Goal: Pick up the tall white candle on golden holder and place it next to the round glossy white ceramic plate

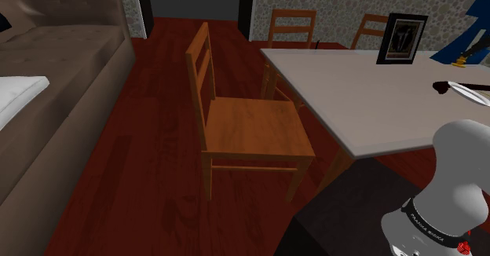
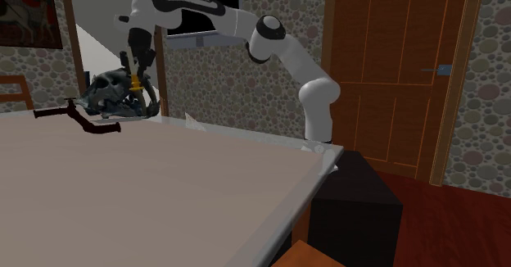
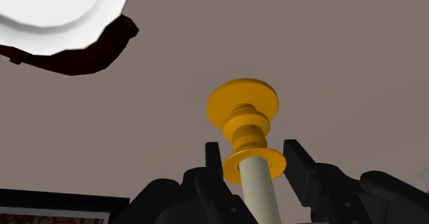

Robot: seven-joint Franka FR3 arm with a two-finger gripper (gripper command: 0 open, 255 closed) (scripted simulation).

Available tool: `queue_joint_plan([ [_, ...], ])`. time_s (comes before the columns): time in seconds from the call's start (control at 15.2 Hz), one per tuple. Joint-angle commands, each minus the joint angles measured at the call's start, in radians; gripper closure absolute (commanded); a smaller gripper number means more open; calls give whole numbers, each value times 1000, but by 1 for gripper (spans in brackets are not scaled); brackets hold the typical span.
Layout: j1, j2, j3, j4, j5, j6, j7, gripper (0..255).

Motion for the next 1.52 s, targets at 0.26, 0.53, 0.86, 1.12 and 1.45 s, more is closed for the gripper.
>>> queue_joint_plan([
  [0.26, -48, 4, 7, -115, 4, 90, -10, 255],
  [0.53, -71, 1, 6, -177, 2, 143, -17, 255],
  [0.86, -91, -8, 2, -244, -5, 205, -25, 255],
  [1.12, -102, -18, -5, -290, -12, 252, -31, 255],
  [1.45, -110, -35, -17, -340, -24, 308, -37, 255],
])
